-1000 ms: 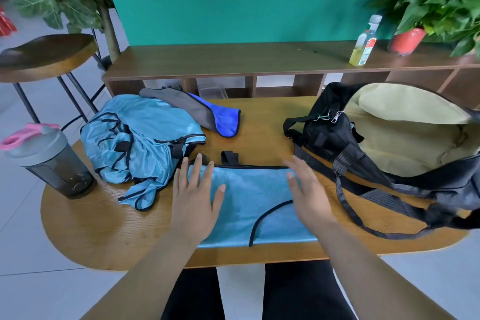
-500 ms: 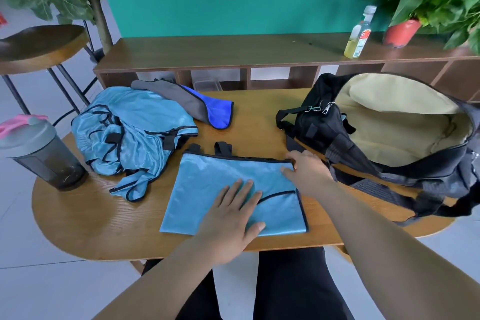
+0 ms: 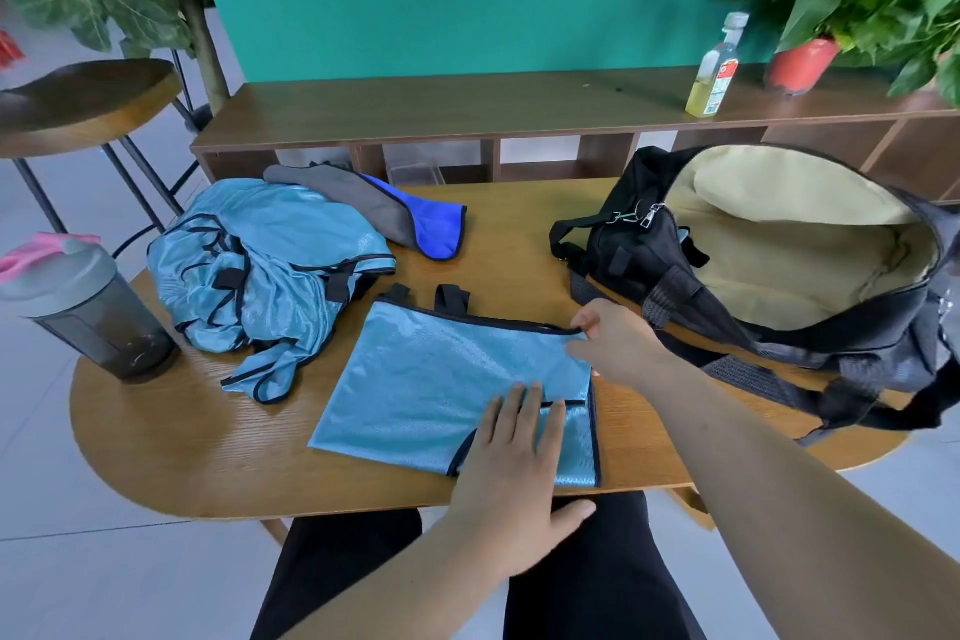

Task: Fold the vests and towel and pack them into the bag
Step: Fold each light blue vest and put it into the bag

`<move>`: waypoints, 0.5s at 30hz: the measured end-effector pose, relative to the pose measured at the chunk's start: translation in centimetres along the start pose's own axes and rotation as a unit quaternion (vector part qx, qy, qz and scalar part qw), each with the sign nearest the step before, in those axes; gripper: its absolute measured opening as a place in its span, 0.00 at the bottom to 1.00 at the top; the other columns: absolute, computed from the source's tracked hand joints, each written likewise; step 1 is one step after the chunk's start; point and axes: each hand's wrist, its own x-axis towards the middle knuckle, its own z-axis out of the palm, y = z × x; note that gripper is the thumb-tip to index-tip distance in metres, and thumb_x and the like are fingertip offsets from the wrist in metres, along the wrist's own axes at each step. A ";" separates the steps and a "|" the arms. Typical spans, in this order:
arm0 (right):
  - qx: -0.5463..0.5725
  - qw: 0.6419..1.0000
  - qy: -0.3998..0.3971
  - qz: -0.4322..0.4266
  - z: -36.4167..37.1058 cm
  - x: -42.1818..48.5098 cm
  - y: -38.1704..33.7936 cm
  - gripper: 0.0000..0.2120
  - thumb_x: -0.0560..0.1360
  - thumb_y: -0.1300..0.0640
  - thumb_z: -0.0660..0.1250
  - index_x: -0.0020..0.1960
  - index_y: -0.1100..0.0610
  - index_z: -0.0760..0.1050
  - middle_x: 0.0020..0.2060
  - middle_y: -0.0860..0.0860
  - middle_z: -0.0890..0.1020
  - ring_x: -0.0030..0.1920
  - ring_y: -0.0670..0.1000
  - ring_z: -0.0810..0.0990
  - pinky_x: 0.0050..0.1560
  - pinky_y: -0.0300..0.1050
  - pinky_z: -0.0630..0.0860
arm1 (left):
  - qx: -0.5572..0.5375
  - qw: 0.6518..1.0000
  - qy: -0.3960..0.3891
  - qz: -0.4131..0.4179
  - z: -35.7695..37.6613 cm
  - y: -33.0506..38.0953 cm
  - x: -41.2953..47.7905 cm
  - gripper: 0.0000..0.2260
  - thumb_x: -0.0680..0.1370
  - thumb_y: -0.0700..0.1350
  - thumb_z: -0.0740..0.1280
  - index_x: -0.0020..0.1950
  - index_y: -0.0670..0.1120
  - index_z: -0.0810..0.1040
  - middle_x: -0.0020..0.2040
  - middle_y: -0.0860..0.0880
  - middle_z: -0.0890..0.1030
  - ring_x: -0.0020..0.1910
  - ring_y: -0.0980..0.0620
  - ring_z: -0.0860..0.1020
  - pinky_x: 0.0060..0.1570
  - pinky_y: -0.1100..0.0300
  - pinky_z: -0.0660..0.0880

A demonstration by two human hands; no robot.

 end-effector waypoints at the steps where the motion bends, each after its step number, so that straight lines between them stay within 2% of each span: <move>1: 0.040 0.999 -0.007 0.018 0.0 0.0 0.1 0.13 0.76 0.52 0.73 0.59 0.46 0.76 0.51 0.44 0.79 0.47 0.49 0.84 0.50 0.52 0.84 | 0.003 1.000 0.012 -0.007 0.5 0.3 -0.1 0.44 0.80 0.71 0.55 0.86 0.44 0.47 0.85 0.38 0.50 0.85 0.37 0.49 0.81 0.38 0.52; 5: 0.270 0.955 -0.054 0.110 0.3 -0.7 0.5 0.10 0.77 0.60 0.73 0.58 0.54 0.80 0.53 0.56 0.86 0.52 0.55 0.87 0.50 0.54 0.87 | 0.000 0.999 0.054 -0.005 1.7 0.4 -0.7 0.39 0.82 0.68 0.59 0.84 0.44 0.56 0.82 0.40 0.63 0.82 0.38 0.61 0.78 0.38 0.63; 9: 0.361 0.918 -0.077 0.145 0.3 -2.2 0.6 0.10 0.78 0.63 0.73 0.59 0.58 0.81 0.54 0.59 0.87 0.51 0.56 0.88 0.47 0.50 0.86 | -0.025 0.997 0.071 0.005 1.8 0.4 -1.2 0.35 0.81 0.61 0.60 0.84 0.46 0.59 0.80 0.45 0.68 0.80 0.43 0.67 0.77 0.42 0.67; 12: 0.435 0.881 -0.074 0.173 0.1 -2.9 0.0 0.10 0.78 0.65 0.72 0.59 0.61 0.81 0.54 0.60 0.87 0.50 0.57 0.87 0.43 0.48 0.84 | -0.094 0.991 0.097 -0.018 1.1 0.6 -1.6 0.31 0.80 0.53 0.56 0.84 0.49 0.57 0.80 0.51 0.68 0.79 0.50 0.67 0.78 0.47 0.65; 15: 0.471 0.863 -0.068 0.171 -0.2 -3.3 -1.4 0.08 0.78 0.66 0.71 0.57 0.62 0.81 0.50 0.59 0.85 0.45 0.56 0.85 0.36 0.44 0.82 | -0.242 0.960 0.133 -0.045 -0.5 0.6 -2.2 0.30 0.83 0.46 0.58 0.85 0.57 0.54 0.80 0.58 0.65 0.78 0.59 0.63 0.82 0.56 0.57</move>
